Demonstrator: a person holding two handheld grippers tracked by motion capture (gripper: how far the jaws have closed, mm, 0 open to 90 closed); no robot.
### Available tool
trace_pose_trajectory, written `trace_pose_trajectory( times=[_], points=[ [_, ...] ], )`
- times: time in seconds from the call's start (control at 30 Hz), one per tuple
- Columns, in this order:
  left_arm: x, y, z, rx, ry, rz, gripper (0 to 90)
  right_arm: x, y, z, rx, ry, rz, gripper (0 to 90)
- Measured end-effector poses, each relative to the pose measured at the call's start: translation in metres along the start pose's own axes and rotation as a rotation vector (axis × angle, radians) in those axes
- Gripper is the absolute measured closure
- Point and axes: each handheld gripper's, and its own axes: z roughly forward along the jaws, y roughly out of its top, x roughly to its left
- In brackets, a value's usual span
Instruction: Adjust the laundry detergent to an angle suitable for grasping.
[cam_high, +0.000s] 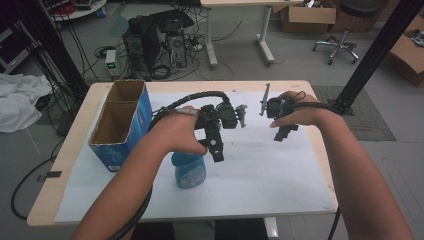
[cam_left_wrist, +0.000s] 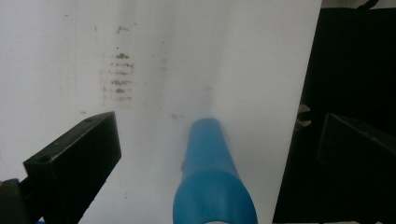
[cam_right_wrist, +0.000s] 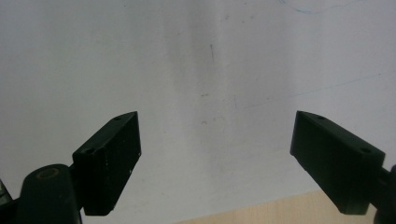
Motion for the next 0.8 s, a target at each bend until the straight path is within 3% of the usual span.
trace_pose_trajectory(
  times=[0.8],
  points=[
    [-0.0037,0.0049,-0.0055,-0.002,0.003,0.003,0.2,0.0001,-0.0047,-0.0055,-0.017,-0.011,0.021,16.3]
  ],
)
